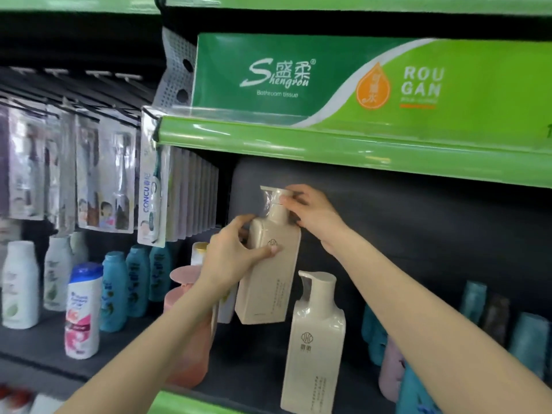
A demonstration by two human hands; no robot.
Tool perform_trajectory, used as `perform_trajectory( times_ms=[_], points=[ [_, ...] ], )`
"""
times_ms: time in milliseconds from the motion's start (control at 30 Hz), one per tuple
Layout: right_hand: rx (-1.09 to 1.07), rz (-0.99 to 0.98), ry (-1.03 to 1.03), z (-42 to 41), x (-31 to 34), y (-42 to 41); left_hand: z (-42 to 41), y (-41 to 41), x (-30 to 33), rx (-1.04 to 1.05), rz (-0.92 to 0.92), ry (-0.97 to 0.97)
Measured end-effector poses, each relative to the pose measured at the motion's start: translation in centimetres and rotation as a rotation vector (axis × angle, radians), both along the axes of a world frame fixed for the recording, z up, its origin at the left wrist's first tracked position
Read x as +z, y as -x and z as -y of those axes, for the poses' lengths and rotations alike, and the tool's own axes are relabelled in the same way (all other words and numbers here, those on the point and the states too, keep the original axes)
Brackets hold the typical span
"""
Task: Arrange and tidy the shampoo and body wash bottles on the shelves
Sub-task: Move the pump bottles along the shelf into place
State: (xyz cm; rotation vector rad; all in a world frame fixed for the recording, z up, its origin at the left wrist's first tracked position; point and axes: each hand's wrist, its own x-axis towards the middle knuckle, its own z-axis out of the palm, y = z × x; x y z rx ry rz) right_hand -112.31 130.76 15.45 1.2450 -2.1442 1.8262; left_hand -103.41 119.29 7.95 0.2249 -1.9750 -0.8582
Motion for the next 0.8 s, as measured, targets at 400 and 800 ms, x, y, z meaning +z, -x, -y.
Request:
perform_trajectory(
  times_ms=[400,800],
  points=[
    [0.105,0.202,-0.099,-2.1,-5.2,-8.9,1.3,-9.4,-1.4,-0.108,0.077,-0.146],
    [-0.036,0.337,0.056,-2.0,-10.0,-18.2,2.2,-17.1,-3.5,-0.433,0.055,-0.264]
  ],
)
